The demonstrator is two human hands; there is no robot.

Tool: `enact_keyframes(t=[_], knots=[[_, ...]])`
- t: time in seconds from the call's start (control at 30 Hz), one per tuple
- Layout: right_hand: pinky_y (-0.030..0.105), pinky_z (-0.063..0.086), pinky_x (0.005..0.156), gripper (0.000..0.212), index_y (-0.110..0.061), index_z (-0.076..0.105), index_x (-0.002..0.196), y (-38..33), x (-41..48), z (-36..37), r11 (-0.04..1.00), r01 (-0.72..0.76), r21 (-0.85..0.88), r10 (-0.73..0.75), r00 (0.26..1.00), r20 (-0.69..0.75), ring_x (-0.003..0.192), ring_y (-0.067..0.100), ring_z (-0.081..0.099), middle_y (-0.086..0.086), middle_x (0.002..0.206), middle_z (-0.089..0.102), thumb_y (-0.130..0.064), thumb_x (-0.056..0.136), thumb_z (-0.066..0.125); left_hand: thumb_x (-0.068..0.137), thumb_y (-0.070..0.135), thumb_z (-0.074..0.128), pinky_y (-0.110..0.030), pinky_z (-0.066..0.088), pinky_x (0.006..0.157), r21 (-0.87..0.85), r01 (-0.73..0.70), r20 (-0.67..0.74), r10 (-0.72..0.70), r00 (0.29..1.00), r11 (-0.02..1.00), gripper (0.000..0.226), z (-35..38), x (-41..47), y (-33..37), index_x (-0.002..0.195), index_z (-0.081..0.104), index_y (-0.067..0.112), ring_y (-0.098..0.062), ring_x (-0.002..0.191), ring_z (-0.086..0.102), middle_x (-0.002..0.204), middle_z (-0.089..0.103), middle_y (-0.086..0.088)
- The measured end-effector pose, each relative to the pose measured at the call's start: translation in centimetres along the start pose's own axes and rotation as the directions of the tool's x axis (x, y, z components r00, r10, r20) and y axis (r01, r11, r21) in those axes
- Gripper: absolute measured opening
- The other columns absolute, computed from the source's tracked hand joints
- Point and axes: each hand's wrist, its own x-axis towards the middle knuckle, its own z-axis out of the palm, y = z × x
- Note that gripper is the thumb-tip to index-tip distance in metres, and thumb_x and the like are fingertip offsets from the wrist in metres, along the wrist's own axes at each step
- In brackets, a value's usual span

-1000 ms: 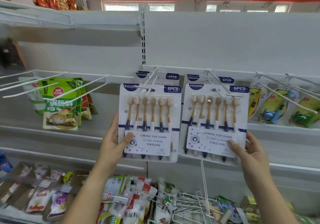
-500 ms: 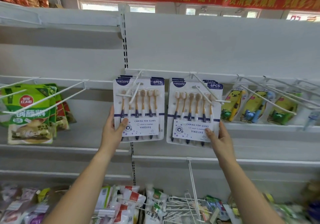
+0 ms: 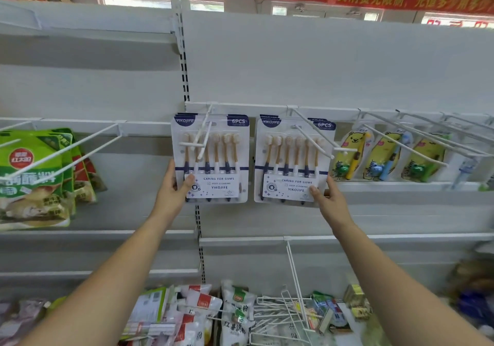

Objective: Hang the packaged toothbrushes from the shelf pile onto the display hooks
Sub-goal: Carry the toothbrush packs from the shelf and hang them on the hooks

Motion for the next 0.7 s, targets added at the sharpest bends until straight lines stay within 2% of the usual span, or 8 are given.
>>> enact_keyframes(t=[0.07, 0.17, 0.27, 0.37, 0.47, 0.53, 0.6, 0.7], knots=[[0.044, 0.047, 0.104, 0.060, -0.027, 0.042, 0.151, -0.4, -0.1, -0.2, 0.999, -0.038, -0.024, 0.038, 0.999, 0.001, 0.121, 0.025, 0.058, 0.005, 0.134, 0.061, -0.043, 0.096, 0.063, 0.102, 0.025, 0.062, -0.023, 0.057, 0.089, 0.038, 0.030, 0.016, -0.031, 0.999, 0.999, 0.045, -0.2, 0.2, 0.1, 0.135, 0.047, 0.052, -0.009, 0.114, 0.067, 0.127, 0.069, 0.008], [0.040, 0.047, 0.096, 0.049, -0.023, 0.049, 0.144, -1.1, -0.6, -0.7, 0.997, -0.059, -0.055, 0.060, 0.998, 0.014, 0.107, 0.021, 0.062, 0.005, 0.116, 0.066, -0.036, 0.098, 0.062, 0.100, 0.030, 0.064, -0.030, 0.052, 0.092, 0.114, 0.089, -0.030, -0.086, 0.996, 0.989, 0.050, -0.7, 0.5, 0.1, 0.145, 0.044, 0.038, -0.014, 0.112, 0.065, 0.126, 0.068, 0.006], [0.037, 0.043, 0.093, 0.059, -0.017, 0.044, 0.148, -1.5, -1.9, -1.4, 0.978, -0.102, -0.181, 0.099, 0.995, -0.026, 0.114, 0.026, 0.057, 0.011, 0.131, 0.061, -0.039, 0.097, 0.064, 0.094, 0.033, 0.072, -0.037, 0.049, 0.096, 0.204, 0.184, -0.199, -0.143, 0.970, 0.962, 0.068, -1.3, -0.4, 0.2, 0.152, 0.038, 0.018, -0.022, 0.113, 0.059, 0.128, 0.058, -0.004], [0.038, 0.044, 0.100, 0.058, -0.014, 0.051, 0.143, -1.4, -4.2, -2.7, 0.934, -0.038, -0.356, 0.021, 0.999, -0.050, 0.124, 0.025, 0.056, 0.009, 0.137, 0.059, -0.040, 0.094, 0.067, 0.093, 0.025, 0.069, -0.040, 0.049, 0.093, 0.339, 0.148, -0.296, -0.045, 0.954, 0.929, 0.042, -1.0, -2.8, 1.2, 0.130, 0.053, 0.011, -0.028, 0.111, 0.062, 0.123, 0.061, -0.007], [0.037, 0.045, 0.100, 0.051, -0.013, 0.058, 0.137, -1.8, -6.7, -4.3, 0.832, 0.100, -0.545, -0.089, 0.995, 0.047, 0.123, 0.021, 0.058, 0.006, 0.132, 0.063, -0.041, 0.094, 0.065, 0.097, 0.031, 0.061, -0.036, 0.048, 0.091, 0.584, -0.026, -0.041, 0.062, 0.997, 0.811, 0.028, 0.8, -5.2, 3.7, 0.121, 0.065, 0.017, -0.021, 0.106, 0.063, 0.115, 0.068, -0.001], [0.037, 0.045, 0.100, 0.052, -0.014, 0.058, 0.137, -2.0, -8.1, -5.7, 0.767, 0.152, -0.624, -0.110, 0.988, 0.106, 0.121, 0.020, 0.058, 0.005, 0.131, 0.063, -0.045, 0.095, 0.062, 0.099, 0.044, 0.055, -0.039, 0.048, 0.098, 0.723, -0.156, 0.179, 0.035, 0.983, 0.673, 0.038, 2.5, -6.2, 5.9, 0.126, 0.066, 0.020, -0.019, 0.112, 0.062, 0.123, 0.068, 0.001], [0.038, 0.046, 0.102, 0.056, -0.017, 0.056, 0.139, -2.1, -9.5, -7.5, 0.718, 0.171, -0.675, -0.104, 0.985, 0.139, 0.121, 0.018, 0.057, 0.002, 0.132, 0.061, -0.051, 0.095, 0.059, 0.098, 0.060, 0.046, -0.041, 0.046, 0.105, 0.803, -0.265, 0.325, -0.018, 0.946, 0.534, 0.053, 4.4, -7.1, 8.3, 0.134, 0.062, 0.025, -0.018, 0.121, 0.059, 0.133, 0.065, 0.004], [0.035, 0.046, 0.101, 0.060, -0.021, 0.054, 0.141, -2.3, -11.7, -11.0, 0.706, 0.176, -0.686, -0.091, 0.983, 0.158, 0.120, 0.014, 0.056, -0.002, 0.133, 0.060, -0.058, 0.094, 0.056, 0.095, 0.073, 0.039, -0.042, 0.041, 0.111, 0.808, -0.364, 0.433, -0.048, 0.900, 0.463, 0.067, 7.8, -8.5, 11.4, 0.143, 0.054, 0.029, -0.017, 0.131, 0.053, 0.143, 0.059, 0.007]])
